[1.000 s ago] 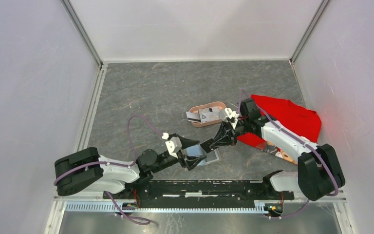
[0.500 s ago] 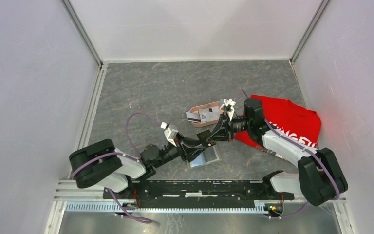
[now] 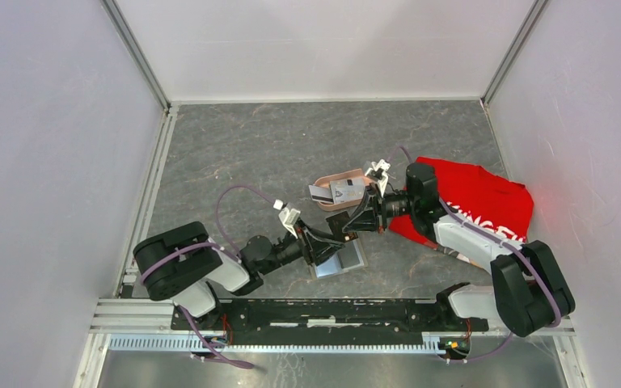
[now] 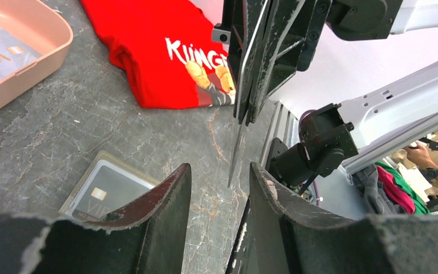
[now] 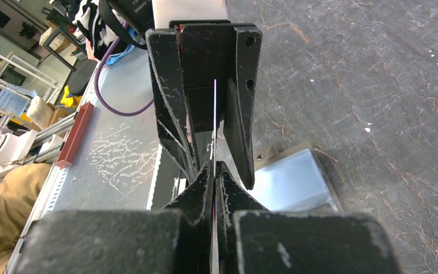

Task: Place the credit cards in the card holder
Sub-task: Pick up the credit card from the storage box.

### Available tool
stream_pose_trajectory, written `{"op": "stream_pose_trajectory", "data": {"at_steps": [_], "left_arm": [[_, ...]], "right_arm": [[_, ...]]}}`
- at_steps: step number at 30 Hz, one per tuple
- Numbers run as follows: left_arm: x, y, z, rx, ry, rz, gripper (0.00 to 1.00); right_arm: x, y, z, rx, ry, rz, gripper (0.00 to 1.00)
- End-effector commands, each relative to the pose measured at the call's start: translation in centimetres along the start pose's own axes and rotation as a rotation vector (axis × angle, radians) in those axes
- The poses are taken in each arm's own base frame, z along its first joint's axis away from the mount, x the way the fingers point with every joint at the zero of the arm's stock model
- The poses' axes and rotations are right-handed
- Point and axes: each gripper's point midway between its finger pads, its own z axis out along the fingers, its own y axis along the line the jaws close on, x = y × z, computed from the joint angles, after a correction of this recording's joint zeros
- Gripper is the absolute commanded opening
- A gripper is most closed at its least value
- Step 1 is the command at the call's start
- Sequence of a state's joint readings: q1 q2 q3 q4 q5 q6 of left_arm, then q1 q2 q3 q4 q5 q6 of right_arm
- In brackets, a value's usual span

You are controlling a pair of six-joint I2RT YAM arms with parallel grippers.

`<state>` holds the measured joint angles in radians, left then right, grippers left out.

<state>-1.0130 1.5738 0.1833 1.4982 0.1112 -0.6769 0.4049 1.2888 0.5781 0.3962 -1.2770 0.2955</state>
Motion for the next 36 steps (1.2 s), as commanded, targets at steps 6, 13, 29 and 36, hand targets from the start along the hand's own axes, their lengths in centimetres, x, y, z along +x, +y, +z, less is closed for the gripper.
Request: {"op": "stream_pose_trajectory", "data": {"at_steps": [6,13,29,36], "left_arm": [[-8.3,-4.2,-0.7,0.138,-0.305,-0.016,0.5],[-10.0,-4.6,-0.4,0.163,-0.343,-0.032,0.42],[-8.9,-4.7,-0.9,0.218,-0.259,-0.075,0.02],[-5.0,-1.6,-3.2,0.045,-0.077,-0.165,0.02]], "right_arm": [[-0.9,-0.2,-0.3,0.014,-0.034,-0.017,0.0],[-0.9,-0.3,-0.3,0.015,-0.034,-0.012,0.0],[0.0,-1.4,-1.0,0.03,0.042,-0.181,0.59],[1.0,-5.3,-4.7,0.348,0.217,-0.454,0.72]]}}
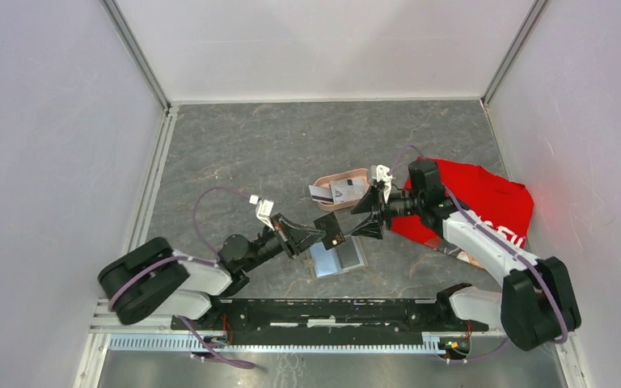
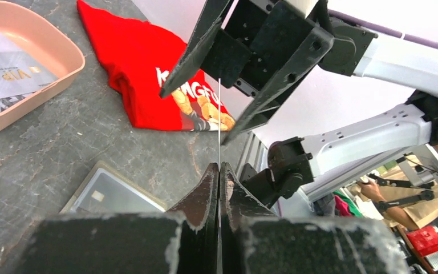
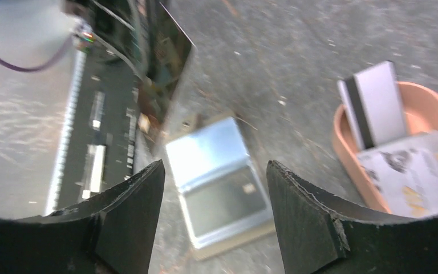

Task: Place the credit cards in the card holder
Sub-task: Pick up the credit card from the storage box, then insert the credit card into the card holder.

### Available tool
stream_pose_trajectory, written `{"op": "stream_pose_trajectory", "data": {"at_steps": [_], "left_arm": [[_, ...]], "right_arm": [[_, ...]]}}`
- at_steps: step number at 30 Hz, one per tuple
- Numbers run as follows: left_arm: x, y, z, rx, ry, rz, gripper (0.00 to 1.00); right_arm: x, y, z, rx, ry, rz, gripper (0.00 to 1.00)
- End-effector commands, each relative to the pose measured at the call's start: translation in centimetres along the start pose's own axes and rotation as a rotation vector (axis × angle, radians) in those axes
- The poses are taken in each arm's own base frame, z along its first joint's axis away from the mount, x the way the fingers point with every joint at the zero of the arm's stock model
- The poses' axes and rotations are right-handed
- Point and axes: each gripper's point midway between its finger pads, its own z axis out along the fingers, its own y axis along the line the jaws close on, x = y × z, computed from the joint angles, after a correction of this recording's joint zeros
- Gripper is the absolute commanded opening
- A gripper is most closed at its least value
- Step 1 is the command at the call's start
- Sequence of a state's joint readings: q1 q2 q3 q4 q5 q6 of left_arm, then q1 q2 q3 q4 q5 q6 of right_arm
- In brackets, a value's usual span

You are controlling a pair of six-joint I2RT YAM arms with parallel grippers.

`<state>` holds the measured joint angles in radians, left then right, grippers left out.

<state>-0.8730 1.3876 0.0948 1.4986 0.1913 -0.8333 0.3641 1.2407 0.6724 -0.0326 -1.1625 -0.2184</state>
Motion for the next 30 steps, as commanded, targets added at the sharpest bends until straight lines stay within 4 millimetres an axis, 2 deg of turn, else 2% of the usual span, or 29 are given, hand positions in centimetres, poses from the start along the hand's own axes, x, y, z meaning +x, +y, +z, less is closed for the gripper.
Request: {"op": "stream_pose_trajectory", "data": {"at_steps": [1,3,8,11,15,20,24,30], "left_arm": [[0.4,-0.8,-0.6,-0.023,0.083,-0.053,0.02],[1.1,-0.1,-0.9,-0.096,0.15,-0.052,0.02],[1.1,0.5,-2.3,-0.225,0.216,-0.059,0.02],[1.2,-0.3,-2.9,-0.198,0.197,-0.15,0.02],[2.7,0.1,-3.6,-0.193,0.214,-0.237,0.02],[4.7,0.4,-2.8,-0.178,0.301,-0.295,0.02],[6.1,0.4,-1.7,-0.137,0.365,-0.354,0.02],[6.9,1.7,-1.3,-0.14,0.379,-0.448,0.02]], "right_arm": [[1.6,-3.3,-2.9,0.232,0.156,-0.221,0.72],[2.1,-3.8,-3.5,0.252,0.152,-0.191,0.7],[3.8,-3.0,-2.8,0.182,0.135,-0.103,0.68],[4.5,-2.9,-2.5,0.171,0.142,-0.04,0.67],[5.9,-2.7,-2.6,0.162,0.179,0.008,0.66],[7.0,-3.9,-2.9,0.199,0.234,0.006,0.66],[7.3,-3.7,-2.5,0.173,0.241,0.035,0.65],[8.4,-3.9,-2.0,0.186,0.282,0.051,0.64]]}}
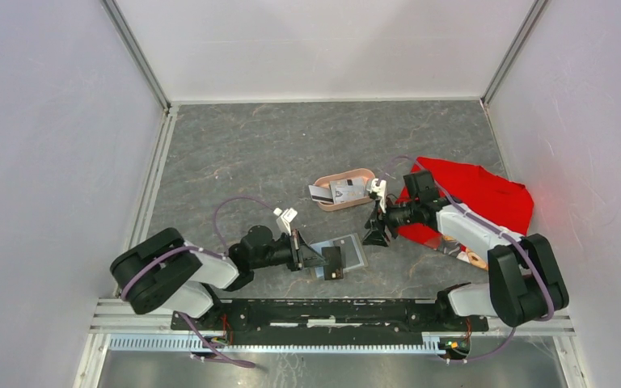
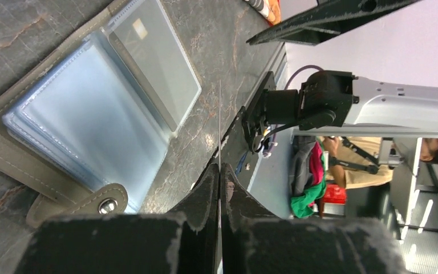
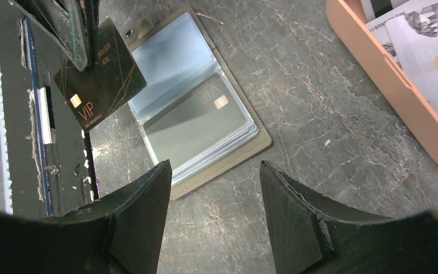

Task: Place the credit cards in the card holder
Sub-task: Insert the credit card into the card holder.

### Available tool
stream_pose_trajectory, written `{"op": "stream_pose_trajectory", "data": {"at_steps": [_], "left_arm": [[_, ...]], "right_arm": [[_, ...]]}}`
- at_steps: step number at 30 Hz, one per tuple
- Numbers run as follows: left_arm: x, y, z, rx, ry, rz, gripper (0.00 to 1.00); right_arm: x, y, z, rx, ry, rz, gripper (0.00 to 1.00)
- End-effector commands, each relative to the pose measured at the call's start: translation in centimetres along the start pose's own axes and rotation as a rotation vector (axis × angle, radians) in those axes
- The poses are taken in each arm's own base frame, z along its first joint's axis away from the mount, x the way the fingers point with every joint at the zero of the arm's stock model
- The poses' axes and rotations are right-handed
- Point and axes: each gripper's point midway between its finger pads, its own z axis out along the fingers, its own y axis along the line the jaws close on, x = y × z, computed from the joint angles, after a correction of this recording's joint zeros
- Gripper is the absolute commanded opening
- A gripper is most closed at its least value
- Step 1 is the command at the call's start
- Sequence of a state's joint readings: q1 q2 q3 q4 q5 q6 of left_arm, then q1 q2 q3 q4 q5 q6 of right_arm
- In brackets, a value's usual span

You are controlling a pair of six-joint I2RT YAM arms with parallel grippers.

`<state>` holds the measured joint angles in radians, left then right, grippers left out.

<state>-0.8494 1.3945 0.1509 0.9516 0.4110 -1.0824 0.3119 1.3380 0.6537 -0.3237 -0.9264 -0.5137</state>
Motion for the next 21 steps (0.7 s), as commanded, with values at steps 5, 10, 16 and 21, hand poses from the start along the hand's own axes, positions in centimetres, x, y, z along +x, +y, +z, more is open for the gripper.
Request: {"op": "stream_pose_trajectory", "data": {"at_steps": [5,10,16,21], "left_arm": [[-1.9,-1.1,0.1,0.078,-0.024,-0.079,0.02],[-1.8,0.5,0.2,0.023,-0.008,-0.106,0.02],[-1.8,1.3,0.6,0.018,0.018,-0.123,0.02],[-1.6,1.7,0.6,0.035,0.026,-0.15,0.02]], "right_arm": [[0.1,-0.4,1.4,0.003,0.051,-0.013,0.6],[0.8,-0.6,2.1,0.005,0.098,0.008,0.51],[1.7,-1.2,2.4,0.018,0.143,0.024,0.46],[2.0,-1.4,2.5,0.023,0.156,0.026,0.45]]}}
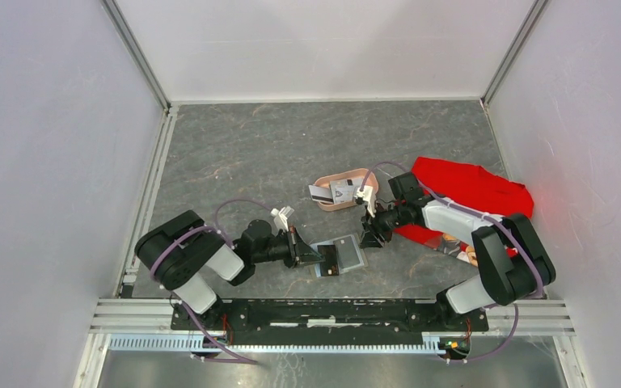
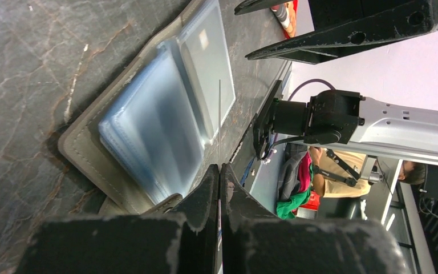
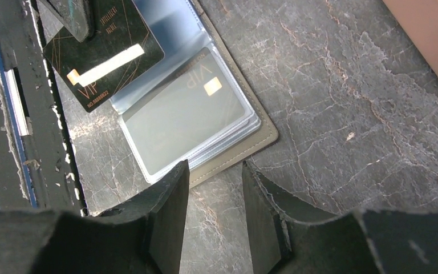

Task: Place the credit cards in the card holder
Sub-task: Insert the credit card into the card holder.

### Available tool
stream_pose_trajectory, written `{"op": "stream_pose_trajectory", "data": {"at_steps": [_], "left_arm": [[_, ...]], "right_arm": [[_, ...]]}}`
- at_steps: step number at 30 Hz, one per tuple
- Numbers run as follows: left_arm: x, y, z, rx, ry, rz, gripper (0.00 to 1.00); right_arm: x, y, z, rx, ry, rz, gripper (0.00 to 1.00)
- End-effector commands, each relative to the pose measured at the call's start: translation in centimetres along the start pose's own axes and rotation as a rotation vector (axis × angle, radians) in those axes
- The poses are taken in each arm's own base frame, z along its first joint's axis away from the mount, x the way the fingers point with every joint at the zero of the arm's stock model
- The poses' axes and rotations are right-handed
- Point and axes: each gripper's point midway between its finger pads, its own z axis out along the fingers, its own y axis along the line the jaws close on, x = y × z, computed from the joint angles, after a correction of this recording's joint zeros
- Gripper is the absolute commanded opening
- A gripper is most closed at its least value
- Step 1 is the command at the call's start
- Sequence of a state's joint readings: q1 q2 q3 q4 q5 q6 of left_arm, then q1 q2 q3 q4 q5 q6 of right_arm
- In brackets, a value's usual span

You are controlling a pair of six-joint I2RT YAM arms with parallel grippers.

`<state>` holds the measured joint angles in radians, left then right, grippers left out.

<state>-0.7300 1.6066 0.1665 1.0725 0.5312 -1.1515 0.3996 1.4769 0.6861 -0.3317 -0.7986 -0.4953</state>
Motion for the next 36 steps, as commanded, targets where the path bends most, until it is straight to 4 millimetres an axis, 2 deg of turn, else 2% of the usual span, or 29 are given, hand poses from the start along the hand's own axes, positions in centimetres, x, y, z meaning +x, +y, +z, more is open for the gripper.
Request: {"op": "stream_pose_trajectory", "data": {"at_steps": [1,17,36], "left_arm": [[-0.5,-1.5,0.2,0.082,0.004,-0.015,0.02],[-0.3,-0.2,1.3,0.072,0.039,-0.089,0.02],[0.1,0.5,0.4,0.096,0.032,-0.2,0.02]], "right_arm": [[-1.0,-0.9,0.0,0.024,0.002,-0.025,0.45],[-0.7,-1.1,0.2,0.033,0.024,-0.027,0.44],[0.2,-1.5,0.7,0.056,0.075,-0.029,0.44]]}}
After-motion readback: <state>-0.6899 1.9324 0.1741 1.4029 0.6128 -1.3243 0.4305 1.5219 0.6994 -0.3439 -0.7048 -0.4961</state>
